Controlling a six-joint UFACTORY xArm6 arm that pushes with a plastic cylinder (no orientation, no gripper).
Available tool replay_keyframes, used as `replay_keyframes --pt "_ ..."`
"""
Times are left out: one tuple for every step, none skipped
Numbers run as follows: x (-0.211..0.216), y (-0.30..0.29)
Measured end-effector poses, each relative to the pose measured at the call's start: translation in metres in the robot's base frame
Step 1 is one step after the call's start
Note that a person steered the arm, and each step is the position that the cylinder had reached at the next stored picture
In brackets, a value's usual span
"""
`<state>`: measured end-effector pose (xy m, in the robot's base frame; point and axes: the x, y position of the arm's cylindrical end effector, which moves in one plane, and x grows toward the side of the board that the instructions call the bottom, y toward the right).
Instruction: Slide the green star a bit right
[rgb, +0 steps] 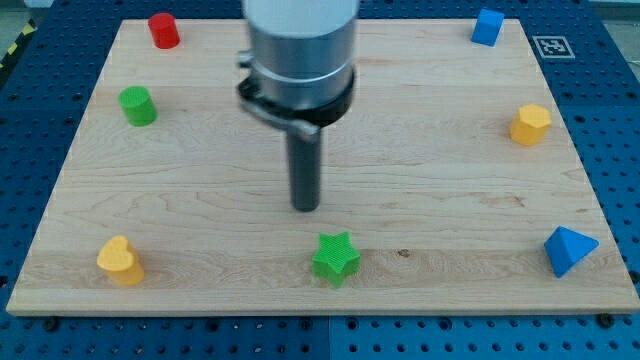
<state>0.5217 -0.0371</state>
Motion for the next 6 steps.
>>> replay_keyframes --pt "0.011 -0.023" --pt "0.032 -0.023" --pt "0.046 -0.023" --pt "0.053 -0.017" --pt "0.053 -0.014" --pt "0.054 0.005"
